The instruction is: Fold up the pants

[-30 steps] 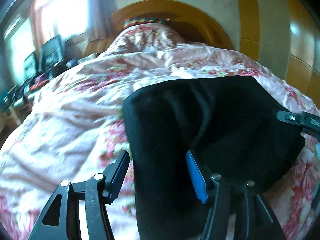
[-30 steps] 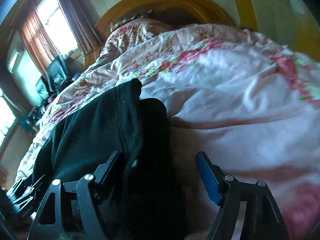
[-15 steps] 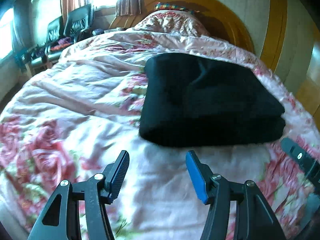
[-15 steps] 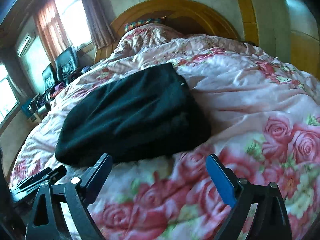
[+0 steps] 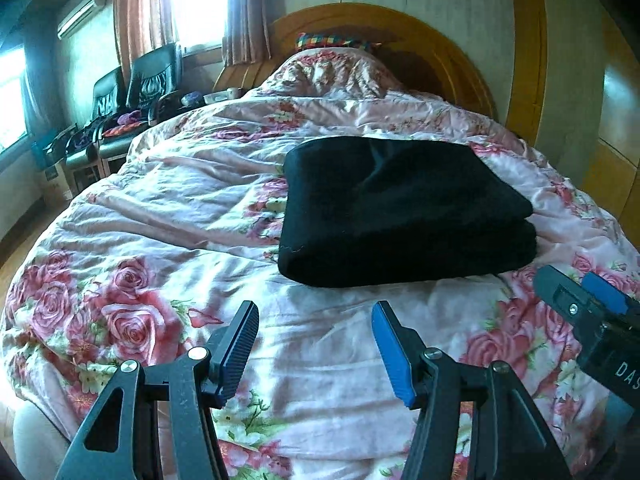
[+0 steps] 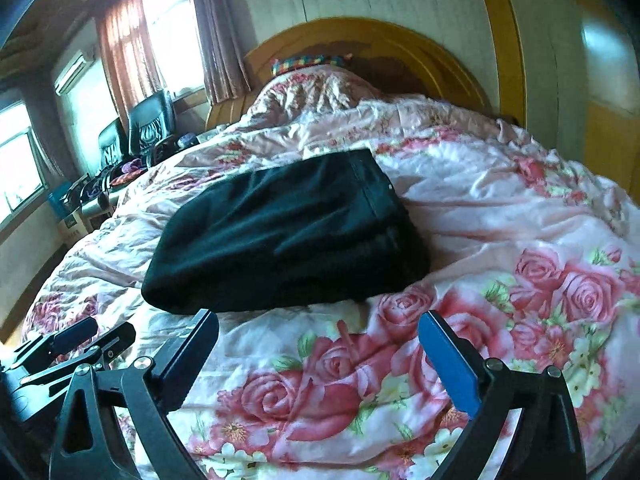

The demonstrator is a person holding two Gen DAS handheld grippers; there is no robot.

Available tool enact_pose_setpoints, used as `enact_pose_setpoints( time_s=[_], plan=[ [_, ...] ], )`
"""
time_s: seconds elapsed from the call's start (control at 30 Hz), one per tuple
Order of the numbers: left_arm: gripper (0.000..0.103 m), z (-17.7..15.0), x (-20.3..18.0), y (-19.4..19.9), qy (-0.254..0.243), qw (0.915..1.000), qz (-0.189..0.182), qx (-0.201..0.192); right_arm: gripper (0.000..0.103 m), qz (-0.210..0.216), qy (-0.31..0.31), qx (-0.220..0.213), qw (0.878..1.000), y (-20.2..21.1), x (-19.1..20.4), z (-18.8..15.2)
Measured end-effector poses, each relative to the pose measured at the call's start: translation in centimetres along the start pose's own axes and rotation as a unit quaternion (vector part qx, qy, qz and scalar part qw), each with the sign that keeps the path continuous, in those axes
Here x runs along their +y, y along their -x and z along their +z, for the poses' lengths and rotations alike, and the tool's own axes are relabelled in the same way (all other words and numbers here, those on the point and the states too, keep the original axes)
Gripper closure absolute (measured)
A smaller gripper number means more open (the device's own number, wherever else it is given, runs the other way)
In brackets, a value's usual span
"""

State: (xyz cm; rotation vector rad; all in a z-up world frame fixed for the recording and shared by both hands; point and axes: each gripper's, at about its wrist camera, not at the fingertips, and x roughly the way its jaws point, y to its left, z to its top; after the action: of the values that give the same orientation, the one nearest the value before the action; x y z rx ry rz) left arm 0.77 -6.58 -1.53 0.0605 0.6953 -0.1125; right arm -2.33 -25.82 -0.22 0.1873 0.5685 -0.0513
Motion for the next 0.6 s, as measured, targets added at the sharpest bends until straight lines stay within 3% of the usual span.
enact_pose_setpoints(
  time_s=[0.6],
  plan=[
    [0.043,0.01,0.40,0.45,0.018,0.9997,-0.008,-0.012,0.003,0.002,0.010,0.010,1.000,-0.46,0.28,-0.51]
  ],
)
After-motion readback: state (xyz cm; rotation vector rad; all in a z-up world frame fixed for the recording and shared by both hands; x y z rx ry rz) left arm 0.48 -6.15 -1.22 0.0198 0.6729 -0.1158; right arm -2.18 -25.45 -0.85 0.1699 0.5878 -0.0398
